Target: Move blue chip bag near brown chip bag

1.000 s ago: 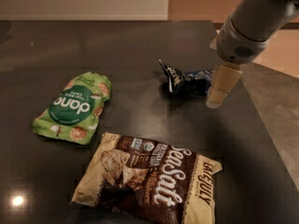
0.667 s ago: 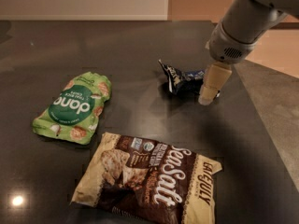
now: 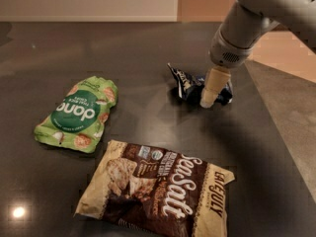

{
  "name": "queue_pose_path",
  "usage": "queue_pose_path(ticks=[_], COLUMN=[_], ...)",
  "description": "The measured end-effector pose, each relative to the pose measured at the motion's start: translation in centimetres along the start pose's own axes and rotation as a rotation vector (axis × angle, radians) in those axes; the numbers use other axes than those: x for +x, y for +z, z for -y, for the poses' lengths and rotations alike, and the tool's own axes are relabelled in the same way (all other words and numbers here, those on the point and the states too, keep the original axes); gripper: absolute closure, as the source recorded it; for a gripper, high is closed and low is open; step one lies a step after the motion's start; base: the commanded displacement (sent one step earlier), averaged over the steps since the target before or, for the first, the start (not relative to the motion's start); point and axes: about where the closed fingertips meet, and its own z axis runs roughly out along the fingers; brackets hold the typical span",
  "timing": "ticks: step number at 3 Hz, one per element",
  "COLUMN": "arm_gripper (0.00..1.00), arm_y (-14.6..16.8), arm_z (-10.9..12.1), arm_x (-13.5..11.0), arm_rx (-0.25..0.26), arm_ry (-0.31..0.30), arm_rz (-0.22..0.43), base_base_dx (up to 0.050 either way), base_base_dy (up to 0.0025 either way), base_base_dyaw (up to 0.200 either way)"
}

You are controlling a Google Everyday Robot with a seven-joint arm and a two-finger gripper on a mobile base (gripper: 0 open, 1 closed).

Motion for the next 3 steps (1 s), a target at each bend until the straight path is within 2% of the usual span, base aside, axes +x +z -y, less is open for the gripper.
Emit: queue_pose_path(ticks=[2,3], arm_gripper=[0.0,0.19], arm_y=[2.1,2.5], arm_z=[1.3,1.6], arm_x=[0.7,1.1], arm_rx=[-0.024,-0.037], arm_ry=[0.01,0.014], arm_rz=[-0.036,-0.051], base_base_dx=[0.0,0.0], base_base_dy=[0.0,0.0], base_base_dyaw=[0.0,0.0])
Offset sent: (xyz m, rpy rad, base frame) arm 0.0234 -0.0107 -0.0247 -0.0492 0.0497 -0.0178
